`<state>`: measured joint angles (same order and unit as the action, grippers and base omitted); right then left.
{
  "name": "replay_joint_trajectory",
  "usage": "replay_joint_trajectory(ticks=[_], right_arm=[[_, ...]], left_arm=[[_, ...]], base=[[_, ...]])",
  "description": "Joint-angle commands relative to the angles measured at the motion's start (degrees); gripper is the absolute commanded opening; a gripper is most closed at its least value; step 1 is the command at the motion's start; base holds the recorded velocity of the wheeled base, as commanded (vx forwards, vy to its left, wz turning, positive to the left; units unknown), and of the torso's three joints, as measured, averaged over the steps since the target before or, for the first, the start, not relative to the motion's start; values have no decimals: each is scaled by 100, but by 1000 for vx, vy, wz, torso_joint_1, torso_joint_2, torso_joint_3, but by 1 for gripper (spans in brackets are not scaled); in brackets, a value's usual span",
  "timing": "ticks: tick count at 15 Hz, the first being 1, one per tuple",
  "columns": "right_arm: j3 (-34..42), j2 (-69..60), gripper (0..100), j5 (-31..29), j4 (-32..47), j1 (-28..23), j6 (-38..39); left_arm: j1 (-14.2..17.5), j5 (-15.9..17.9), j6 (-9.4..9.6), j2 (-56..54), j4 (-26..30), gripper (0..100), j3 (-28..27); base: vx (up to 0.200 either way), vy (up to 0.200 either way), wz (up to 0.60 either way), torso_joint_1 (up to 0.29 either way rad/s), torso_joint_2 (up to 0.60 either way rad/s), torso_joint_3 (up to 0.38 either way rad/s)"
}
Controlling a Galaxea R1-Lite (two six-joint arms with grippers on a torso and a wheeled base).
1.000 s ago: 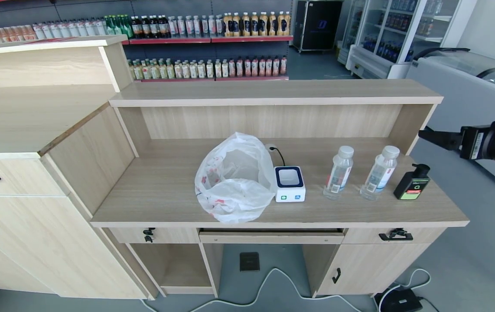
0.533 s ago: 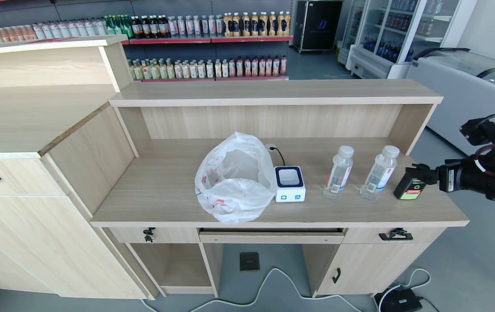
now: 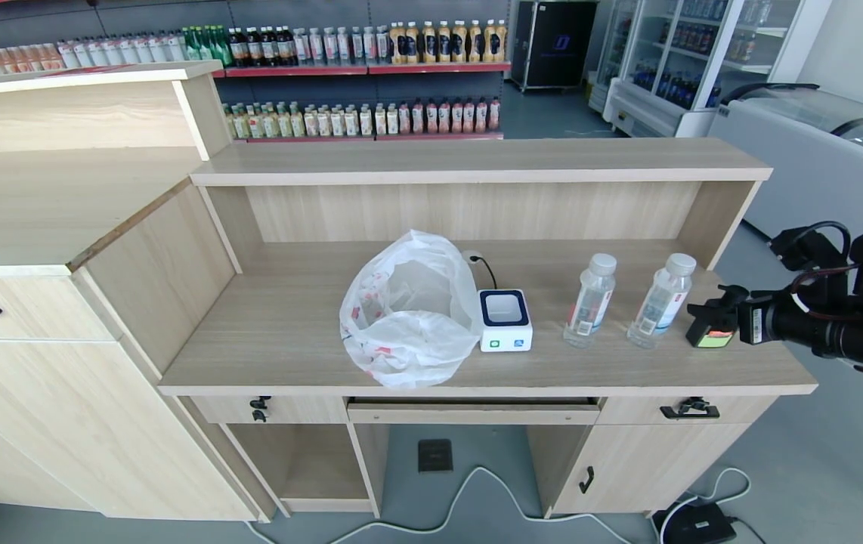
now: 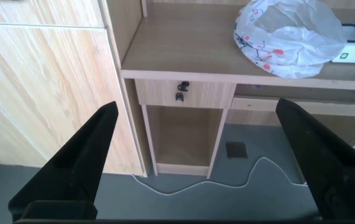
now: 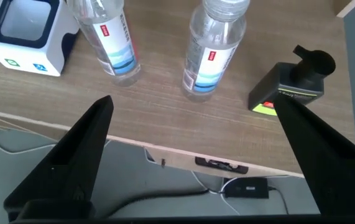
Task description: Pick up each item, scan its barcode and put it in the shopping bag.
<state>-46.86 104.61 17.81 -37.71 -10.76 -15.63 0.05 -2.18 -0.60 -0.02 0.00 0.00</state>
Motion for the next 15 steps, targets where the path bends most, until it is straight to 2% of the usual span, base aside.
replay_joint_trajectory(ticks=[1, 9, 15], right_arm=[[-78, 279, 100, 82, -35, 74, -10], [-623, 1194, 100, 372, -729, 426, -19], [-1000, 1747, 100, 662, -940, 602, -186]], left_arm=[[4, -2, -2, 2, 0, 100, 0], [4, -2, -2, 2, 0, 100, 0], [4, -2, -2, 2, 0, 100, 0]], base=[[0, 0, 0, 0, 0, 0], [0, 0, 0, 0, 0, 0], [0, 0, 0, 0, 0, 0]])
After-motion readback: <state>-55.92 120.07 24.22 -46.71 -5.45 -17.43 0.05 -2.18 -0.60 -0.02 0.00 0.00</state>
